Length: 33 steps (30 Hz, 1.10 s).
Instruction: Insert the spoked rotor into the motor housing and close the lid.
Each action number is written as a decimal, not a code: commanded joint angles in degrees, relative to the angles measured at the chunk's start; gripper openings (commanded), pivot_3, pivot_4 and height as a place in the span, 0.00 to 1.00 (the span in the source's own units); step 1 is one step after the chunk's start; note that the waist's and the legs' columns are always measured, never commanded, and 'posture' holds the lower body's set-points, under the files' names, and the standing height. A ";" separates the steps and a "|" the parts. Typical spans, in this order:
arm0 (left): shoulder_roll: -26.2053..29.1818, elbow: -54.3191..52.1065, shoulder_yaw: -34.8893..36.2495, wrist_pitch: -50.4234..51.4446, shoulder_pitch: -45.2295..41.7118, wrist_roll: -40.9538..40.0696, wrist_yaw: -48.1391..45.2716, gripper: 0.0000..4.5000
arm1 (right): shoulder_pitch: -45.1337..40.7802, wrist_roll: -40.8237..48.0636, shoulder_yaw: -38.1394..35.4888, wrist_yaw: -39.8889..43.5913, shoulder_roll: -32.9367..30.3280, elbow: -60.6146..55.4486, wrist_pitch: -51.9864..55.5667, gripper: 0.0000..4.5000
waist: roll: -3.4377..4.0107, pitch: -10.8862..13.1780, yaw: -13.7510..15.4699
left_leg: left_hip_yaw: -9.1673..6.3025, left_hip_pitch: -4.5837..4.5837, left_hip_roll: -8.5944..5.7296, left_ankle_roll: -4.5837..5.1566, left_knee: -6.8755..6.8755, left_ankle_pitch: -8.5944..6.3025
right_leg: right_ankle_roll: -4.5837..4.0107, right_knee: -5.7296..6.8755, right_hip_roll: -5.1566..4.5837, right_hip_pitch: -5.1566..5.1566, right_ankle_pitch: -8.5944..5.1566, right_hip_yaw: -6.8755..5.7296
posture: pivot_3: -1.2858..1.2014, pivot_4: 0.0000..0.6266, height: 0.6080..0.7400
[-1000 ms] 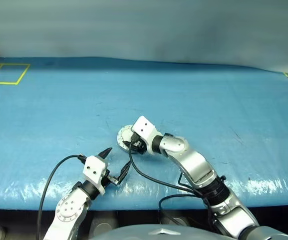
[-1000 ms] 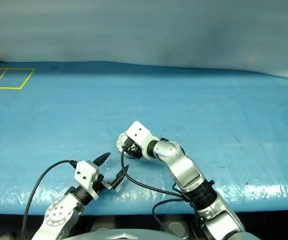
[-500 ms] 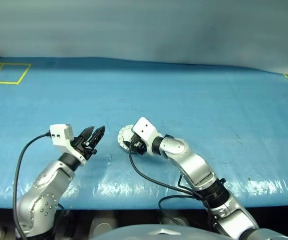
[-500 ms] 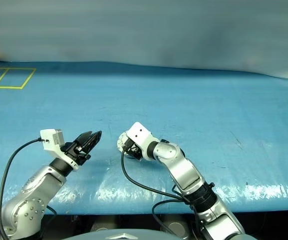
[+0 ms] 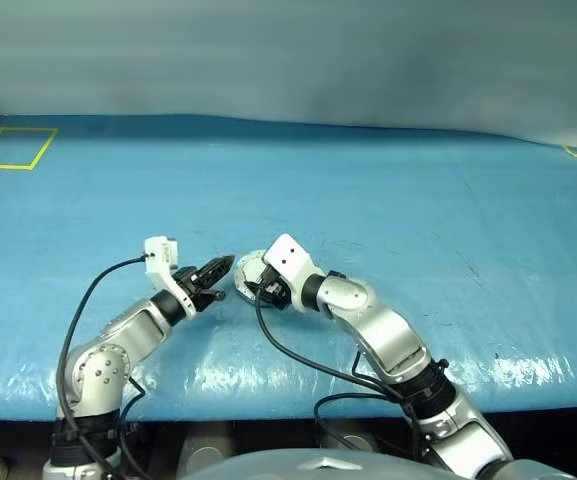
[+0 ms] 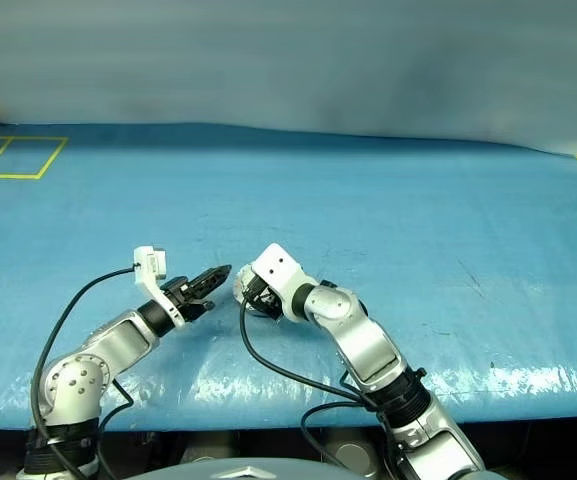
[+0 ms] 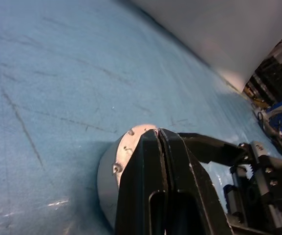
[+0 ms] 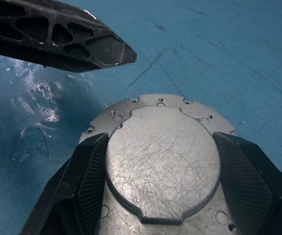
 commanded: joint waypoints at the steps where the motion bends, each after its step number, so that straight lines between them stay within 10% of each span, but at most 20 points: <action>1: 1.05 0.04 -0.92 0.49 -0.97 1.46 -1.38 0.01 | 1.15 -0.83 -0.06 -0.89 -0.43 1.62 2.59 0.67 | 0.00 0.00 0.03 | 0.00 0.01 0.00 0.00 0.00 0.00 | 0.00 -0.02 0.00 0.00 0.00 0.00 | 0.52 0.24 1.00; 33: 2.93 -1.39 -10.00 1.65 -3.07 11.53 -5.55 0.01 | 2.61 -0.55 1.01 -0.42 -1.23 0.14 2.68 0.67 | 0.00 0.00 0.29 | 0.00 -0.02 -0.01 -0.01 -0.22 -0.01 | 0.00 -0.30 -0.03 -0.04 -0.01 0.00 | 0.52 0.24 1.00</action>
